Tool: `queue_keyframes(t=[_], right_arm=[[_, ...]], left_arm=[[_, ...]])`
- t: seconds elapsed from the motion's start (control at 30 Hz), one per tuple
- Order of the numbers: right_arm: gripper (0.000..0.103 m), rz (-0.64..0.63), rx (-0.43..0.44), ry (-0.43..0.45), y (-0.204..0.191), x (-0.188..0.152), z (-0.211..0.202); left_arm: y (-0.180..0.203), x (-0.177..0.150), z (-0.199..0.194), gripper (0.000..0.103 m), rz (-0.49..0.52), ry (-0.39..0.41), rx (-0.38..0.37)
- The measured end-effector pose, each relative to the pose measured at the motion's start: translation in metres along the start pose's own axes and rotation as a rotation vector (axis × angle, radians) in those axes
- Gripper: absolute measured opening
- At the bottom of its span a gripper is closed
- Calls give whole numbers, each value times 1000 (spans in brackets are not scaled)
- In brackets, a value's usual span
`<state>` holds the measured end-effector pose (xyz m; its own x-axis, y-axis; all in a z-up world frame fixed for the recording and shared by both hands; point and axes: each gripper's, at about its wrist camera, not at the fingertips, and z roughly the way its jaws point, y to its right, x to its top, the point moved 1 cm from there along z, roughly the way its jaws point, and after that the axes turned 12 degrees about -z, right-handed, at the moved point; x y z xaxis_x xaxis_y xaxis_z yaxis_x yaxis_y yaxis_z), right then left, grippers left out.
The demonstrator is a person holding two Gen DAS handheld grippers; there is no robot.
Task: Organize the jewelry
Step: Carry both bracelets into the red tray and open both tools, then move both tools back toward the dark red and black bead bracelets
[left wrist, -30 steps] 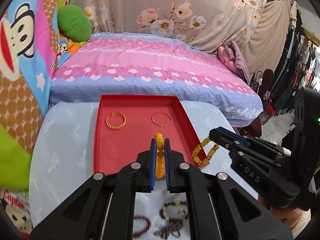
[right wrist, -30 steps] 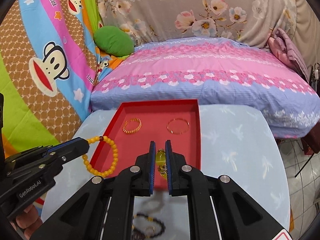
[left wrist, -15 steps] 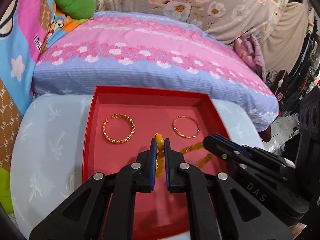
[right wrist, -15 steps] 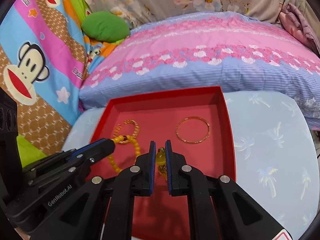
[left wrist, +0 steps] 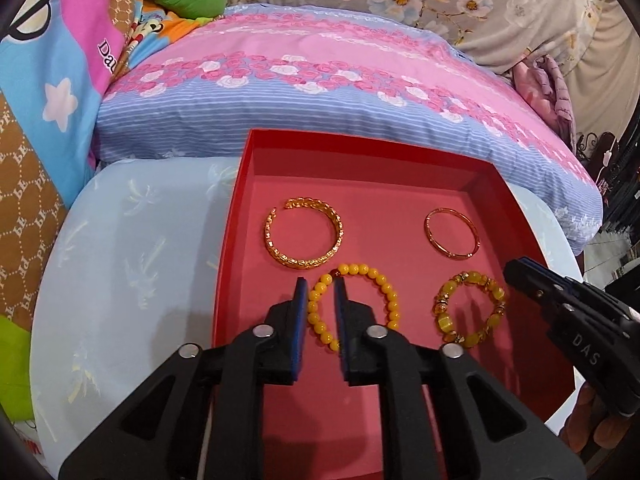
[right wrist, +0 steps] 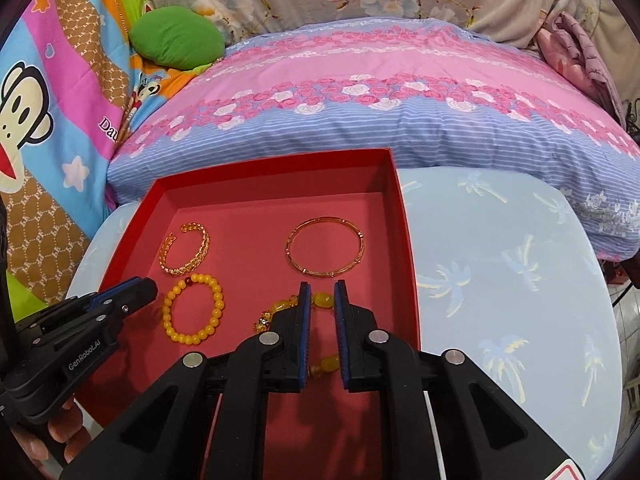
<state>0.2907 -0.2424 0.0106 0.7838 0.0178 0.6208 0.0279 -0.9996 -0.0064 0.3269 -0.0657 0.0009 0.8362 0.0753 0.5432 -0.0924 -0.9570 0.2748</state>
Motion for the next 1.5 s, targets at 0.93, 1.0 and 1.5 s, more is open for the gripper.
queue_keyframes(t=[0.93,1.0,1.5], right_arm=[[25,20,17,66,-9,-105,-136],[25,11,19,56,-14,-116,-140],[25,7,61,-50,-40,-192,-145]], left_arm=[[-11,-91,-125,31,1,98,23],[-12,-103,-131,32,2,92,23],[-34,-182,-134,34,-44,-11,62]])
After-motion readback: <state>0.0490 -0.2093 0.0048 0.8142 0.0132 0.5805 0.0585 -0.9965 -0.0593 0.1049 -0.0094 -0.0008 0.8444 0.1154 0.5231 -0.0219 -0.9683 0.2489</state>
